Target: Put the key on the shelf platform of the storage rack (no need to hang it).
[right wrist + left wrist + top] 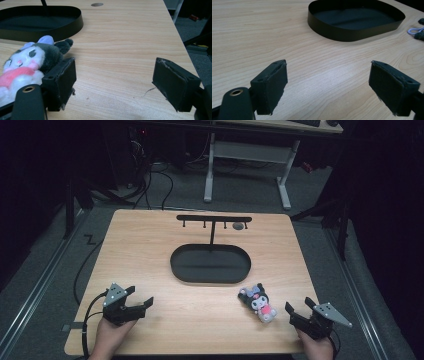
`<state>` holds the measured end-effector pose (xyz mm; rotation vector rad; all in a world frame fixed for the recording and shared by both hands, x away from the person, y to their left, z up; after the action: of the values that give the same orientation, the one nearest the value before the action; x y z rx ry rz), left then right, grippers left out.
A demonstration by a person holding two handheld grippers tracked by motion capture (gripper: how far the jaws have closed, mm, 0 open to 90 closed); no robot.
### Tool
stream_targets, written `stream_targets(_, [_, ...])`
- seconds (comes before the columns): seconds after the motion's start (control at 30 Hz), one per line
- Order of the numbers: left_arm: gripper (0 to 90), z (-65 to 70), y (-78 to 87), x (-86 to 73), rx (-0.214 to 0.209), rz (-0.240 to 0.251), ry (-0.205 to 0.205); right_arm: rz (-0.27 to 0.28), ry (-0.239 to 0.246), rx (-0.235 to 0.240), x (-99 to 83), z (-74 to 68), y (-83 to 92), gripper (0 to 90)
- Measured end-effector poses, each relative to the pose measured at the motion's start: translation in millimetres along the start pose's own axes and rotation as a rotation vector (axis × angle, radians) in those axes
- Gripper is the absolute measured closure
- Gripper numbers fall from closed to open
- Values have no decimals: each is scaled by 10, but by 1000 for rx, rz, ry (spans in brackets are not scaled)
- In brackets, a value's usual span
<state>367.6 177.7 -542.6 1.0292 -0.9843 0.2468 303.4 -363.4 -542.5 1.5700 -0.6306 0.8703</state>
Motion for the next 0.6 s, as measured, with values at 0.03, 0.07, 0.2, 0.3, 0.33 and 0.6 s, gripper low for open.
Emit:
stream_targets(0.03, [157,2,-6,4,-2,4,4,-3,-1,3,-7,-2,9,207])
stream_targets(0.07, [157,4,-12,12,-6,8,12,-7,6,2,-18,-5,23,212])
stream_targets(0.2, [157,5,-15,42,-6,29,30,-9,7,-2,-23,-12,48,213])
stream_targets(0.3, [157,-14,-16,65,-2,53,33,-18,10,-14,-14,-23,57,212])
stream_targets(0.33, [158,-22,-17,73,-4,57,35,-27,0,-19,10,-29,56,212])
stream_targets(0.6, [160,-35,-58,131,9,46,3,-54,5,-25,136,-135,49,215])
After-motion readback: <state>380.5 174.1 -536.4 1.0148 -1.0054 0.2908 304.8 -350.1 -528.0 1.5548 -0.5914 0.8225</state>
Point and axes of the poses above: each handheld gripper's, and its own axes: y roughly backward along the jaws, x roughly out of its top, z roughly to its right, the point moved 5 cm from there along -y, roughly forward along the jaws, and after that the axes turned 10 degrees about -z, right-handed, at the moved point
